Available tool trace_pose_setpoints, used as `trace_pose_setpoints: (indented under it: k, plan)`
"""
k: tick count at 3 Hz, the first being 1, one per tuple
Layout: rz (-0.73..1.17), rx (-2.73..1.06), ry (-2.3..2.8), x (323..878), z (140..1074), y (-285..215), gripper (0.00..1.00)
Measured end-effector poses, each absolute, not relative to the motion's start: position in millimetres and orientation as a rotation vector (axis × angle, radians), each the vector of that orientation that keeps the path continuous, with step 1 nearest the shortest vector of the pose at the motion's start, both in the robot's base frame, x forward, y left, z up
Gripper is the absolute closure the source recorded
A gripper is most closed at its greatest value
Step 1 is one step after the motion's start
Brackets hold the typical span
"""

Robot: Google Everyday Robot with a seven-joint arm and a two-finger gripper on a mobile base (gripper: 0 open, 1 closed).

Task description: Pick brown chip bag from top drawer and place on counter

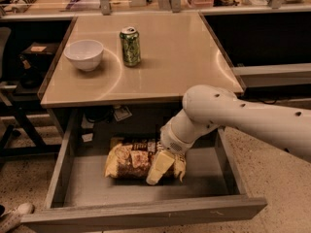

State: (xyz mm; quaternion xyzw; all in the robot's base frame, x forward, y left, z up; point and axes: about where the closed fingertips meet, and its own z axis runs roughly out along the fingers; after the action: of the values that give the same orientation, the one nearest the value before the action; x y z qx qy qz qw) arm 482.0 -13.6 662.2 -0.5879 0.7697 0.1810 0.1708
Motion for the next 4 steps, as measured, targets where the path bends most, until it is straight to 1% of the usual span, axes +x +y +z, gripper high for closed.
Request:
trace_pose_setpoints:
  k: [2, 4]
  plan:
    - [0.547, -1.606, 2.202, 499, 637, -14, 0.0]
    - [0.605, -1.629, 2.237, 497, 598, -13, 0.0]
